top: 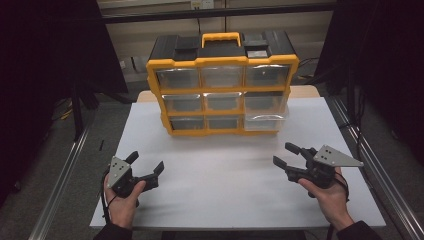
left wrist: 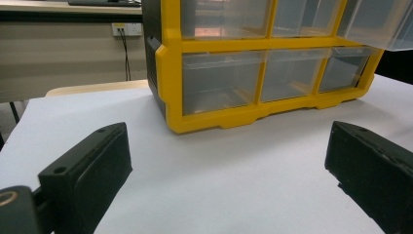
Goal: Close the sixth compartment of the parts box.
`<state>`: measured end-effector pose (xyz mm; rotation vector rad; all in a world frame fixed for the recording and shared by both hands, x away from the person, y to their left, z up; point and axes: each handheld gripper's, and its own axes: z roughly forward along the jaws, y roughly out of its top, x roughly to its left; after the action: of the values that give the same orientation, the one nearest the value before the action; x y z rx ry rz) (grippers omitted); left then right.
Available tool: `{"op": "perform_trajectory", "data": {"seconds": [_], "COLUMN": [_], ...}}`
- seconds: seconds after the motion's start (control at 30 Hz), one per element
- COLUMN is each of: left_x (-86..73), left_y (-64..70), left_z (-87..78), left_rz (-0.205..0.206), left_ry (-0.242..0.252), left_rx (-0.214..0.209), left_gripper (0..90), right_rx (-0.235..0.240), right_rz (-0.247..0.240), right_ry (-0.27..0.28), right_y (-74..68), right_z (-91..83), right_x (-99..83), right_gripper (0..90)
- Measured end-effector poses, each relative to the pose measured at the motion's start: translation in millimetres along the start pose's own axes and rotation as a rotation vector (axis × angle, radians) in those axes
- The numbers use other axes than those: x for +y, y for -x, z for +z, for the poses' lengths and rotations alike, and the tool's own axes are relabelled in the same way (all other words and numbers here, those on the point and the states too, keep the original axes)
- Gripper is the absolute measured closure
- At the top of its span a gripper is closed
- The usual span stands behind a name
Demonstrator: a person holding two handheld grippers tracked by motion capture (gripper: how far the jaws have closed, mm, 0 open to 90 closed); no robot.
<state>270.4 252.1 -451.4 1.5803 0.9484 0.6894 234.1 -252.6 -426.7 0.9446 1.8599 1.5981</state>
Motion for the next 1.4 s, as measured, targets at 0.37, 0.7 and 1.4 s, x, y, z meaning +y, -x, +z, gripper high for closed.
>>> {"op": "perform_trajectory", "data": {"seconds": [0.37, 0.7, 1.4], "left_x": [0.5, 0.8, 1.1], "left_y": [1.5, 0.7, 2.5], "left_z": [0.1, -0.7, 0.0], "left_rz": [0.010, 0.010, 0.014], "left_ry": [-0.004, 0.006, 0.011], "left_rx": [0.011, 0.005, 0.003], "left_gripper": [3.0, 3.2, 3.2], "right_rx": [0.046, 0.056, 0.084], "right_rz": [-0.004, -0.004, -0.016], "right_ry": [0.007, 0.018, 0.034], "right_y": [-5.1, -6.9, -3.7], "right_z": [8.8, 14.4, 36.9], "right_x": [5.9, 10.9, 30.9], "right_gripper": [61.5, 81.9, 90.0]}}
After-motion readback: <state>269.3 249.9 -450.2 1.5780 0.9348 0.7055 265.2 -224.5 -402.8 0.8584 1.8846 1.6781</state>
